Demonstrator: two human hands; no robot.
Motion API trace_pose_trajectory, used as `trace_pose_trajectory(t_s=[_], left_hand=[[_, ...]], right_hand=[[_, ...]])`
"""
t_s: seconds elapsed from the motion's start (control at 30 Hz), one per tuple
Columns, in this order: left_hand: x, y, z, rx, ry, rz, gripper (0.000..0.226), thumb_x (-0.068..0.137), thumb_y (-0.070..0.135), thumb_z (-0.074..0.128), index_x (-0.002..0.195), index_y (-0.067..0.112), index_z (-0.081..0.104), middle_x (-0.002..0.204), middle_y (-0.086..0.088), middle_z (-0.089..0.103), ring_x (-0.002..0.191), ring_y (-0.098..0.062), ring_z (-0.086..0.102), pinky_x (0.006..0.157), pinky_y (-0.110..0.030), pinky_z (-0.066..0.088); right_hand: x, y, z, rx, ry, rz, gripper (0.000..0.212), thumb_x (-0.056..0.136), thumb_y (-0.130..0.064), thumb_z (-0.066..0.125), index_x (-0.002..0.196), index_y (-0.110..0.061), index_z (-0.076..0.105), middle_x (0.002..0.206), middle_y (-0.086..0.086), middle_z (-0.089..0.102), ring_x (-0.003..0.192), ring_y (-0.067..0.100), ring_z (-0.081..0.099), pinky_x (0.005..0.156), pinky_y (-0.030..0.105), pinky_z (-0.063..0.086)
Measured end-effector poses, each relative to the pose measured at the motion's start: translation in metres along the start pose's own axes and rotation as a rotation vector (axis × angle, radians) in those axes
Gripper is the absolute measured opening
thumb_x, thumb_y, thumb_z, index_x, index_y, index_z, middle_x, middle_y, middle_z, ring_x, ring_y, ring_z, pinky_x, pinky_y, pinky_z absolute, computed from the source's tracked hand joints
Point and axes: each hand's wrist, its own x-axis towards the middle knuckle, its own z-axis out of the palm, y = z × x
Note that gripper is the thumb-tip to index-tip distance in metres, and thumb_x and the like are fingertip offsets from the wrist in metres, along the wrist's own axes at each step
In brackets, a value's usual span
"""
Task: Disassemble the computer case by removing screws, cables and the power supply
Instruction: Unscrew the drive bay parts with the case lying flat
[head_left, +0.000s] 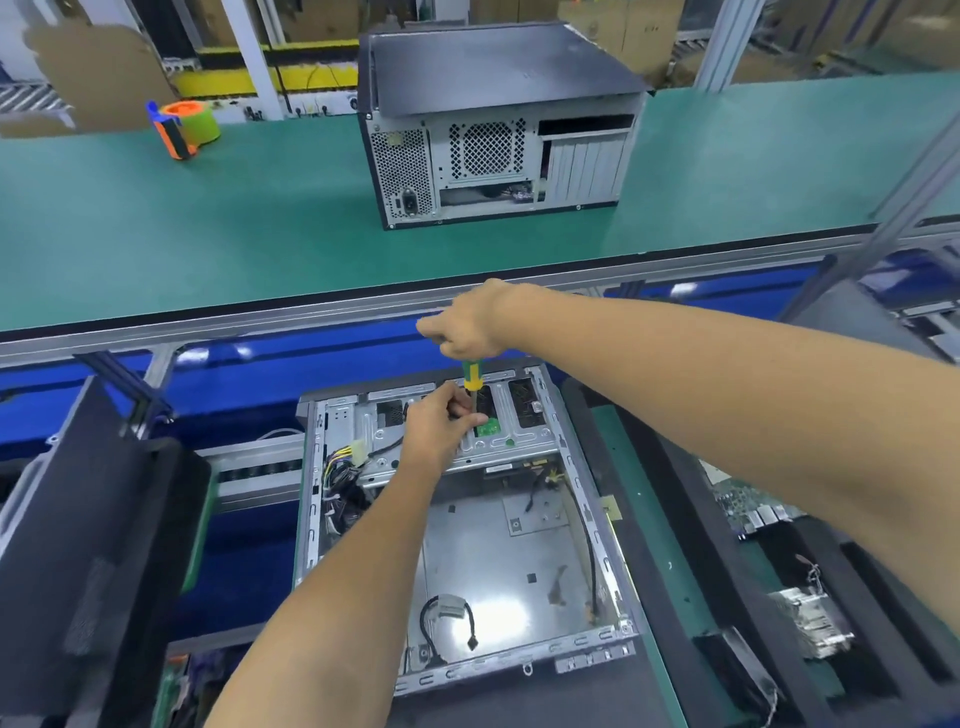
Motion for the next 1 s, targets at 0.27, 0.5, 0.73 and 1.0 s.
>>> trace_pose_trajectory(t_s=[0.27, 0.5, 0.73, 1.0], left_hand=[[0.000, -0.001, 0.001, -0.031, 0.005, 0.006, 0.027, 0.075, 0.015, 0.090, 0.085, 0.010, 0.066, 0.073, -0.004, 0.069, 0.067, -0.008, 0.060, 0.062, -0.008, 0.043], [0.000, -0.001, 0.001, -0.043, 0.009, 0.006, 0.026, 0.074, 0.013, 0.091, 0.082, 0.014, 0.065, 0.070, -0.002, 0.068, 0.063, -0.002, 0.059, 0.063, -0.009, 0.044], [0.001, 0.000, 0.001, -0.031, 0.006, -0.009, 0.028, 0.074, 0.016, 0.092, 0.082, 0.014, 0.065, 0.071, -0.001, 0.069, 0.065, -0.002, 0.059, 0.067, -0.010, 0.047], [0.001, 0.000, 0.002, -0.050, 0.013, -0.015, 0.029, 0.074, 0.015, 0.092, 0.083, 0.015, 0.065, 0.069, 0.000, 0.069, 0.063, -0.005, 0.061, 0.064, -0.011, 0.048]], right_hand=[[-0.002, 0.006, 0.004, 0.134, 0.039, -0.015, 0.017, 0.098, -0.028, 0.052, 0.107, -0.015, 0.045, 0.083, 0.003, 0.047, 0.064, 0.017, 0.041, 0.053, 0.031, 0.026], [0.005, 0.004, 0.002, 0.196, 0.026, -0.058, 0.017, 0.094, -0.013, 0.044, 0.109, -0.020, 0.049, 0.094, 0.003, 0.049, 0.062, 0.018, 0.042, 0.053, 0.031, 0.027], [0.004, 0.000, -0.004, -0.112, 0.015, 0.042, 0.025, 0.105, -0.042, 0.031, 0.122, -0.027, 0.043, 0.079, 0.001, 0.042, 0.065, 0.018, 0.041, 0.054, 0.034, 0.029], [-0.004, 0.016, 0.003, 0.357, -0.055, -0.086, 0.034, 0.090, -0.012, 0.060, 0.121, -0.021, 0.048, 0.102, 0.005, 0.042, 0.066, 0.021, 0.047, 0.055, 0.033, 0.038]])
